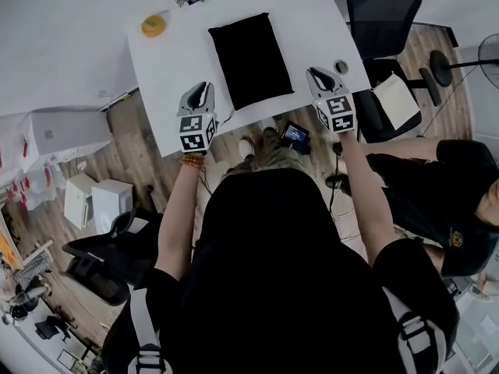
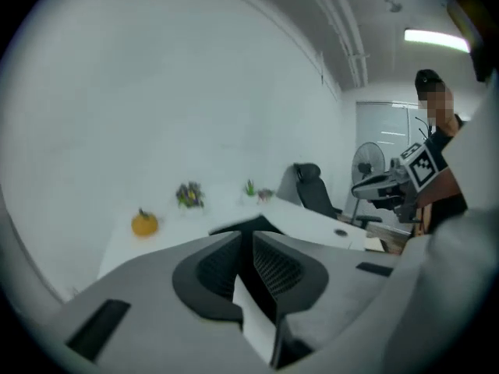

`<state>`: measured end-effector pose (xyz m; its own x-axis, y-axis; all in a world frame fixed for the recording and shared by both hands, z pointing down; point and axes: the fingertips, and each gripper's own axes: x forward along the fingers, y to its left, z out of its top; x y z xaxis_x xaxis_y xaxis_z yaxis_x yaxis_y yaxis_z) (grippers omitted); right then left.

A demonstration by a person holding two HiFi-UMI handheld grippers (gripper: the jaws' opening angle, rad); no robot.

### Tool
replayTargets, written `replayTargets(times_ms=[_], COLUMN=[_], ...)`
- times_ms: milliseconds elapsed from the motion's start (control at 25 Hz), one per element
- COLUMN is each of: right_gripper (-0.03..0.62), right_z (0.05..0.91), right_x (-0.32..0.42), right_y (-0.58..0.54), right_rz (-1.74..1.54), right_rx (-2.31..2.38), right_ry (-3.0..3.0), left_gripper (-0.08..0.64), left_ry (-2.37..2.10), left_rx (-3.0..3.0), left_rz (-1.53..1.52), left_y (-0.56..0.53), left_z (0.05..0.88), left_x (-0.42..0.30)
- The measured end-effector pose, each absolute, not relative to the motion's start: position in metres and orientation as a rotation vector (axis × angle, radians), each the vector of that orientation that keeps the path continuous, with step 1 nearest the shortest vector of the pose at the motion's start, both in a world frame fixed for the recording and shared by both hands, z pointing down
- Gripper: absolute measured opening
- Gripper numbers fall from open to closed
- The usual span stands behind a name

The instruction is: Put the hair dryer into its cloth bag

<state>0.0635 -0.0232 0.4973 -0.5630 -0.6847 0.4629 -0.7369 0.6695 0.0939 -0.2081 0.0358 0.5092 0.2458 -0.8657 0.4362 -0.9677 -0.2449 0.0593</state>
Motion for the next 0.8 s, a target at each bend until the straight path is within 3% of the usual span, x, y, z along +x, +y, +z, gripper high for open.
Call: replayTargets(times_ms=[160, 280, 800], right_gripper=[0.038, 0.038, 0.031], right_z=[0.336, 0.269, 0.303], right_x=[0.001, -0.034, -0.063], right_y=[-0.046, -0.039, -0.01], right_rz=[-0.231, -0.396, -0.318], right_rx=[1.254, 1.318, 1.355], right_ry=[-2.681, -2.797, -2.755], left_gripper=[0.032, 0.032, 0.031], left_ry=[-2.061, -2.177, -2.222], left_rx=[2.36, 2.449, 2.475], left_rz=[0.188, 0.058, 0.1], left_y=[-0.012, -0.018, 0.01], left_z=[0.364, 0.297, 0.309], left_x=[-0.207, -0.191, -0.174])
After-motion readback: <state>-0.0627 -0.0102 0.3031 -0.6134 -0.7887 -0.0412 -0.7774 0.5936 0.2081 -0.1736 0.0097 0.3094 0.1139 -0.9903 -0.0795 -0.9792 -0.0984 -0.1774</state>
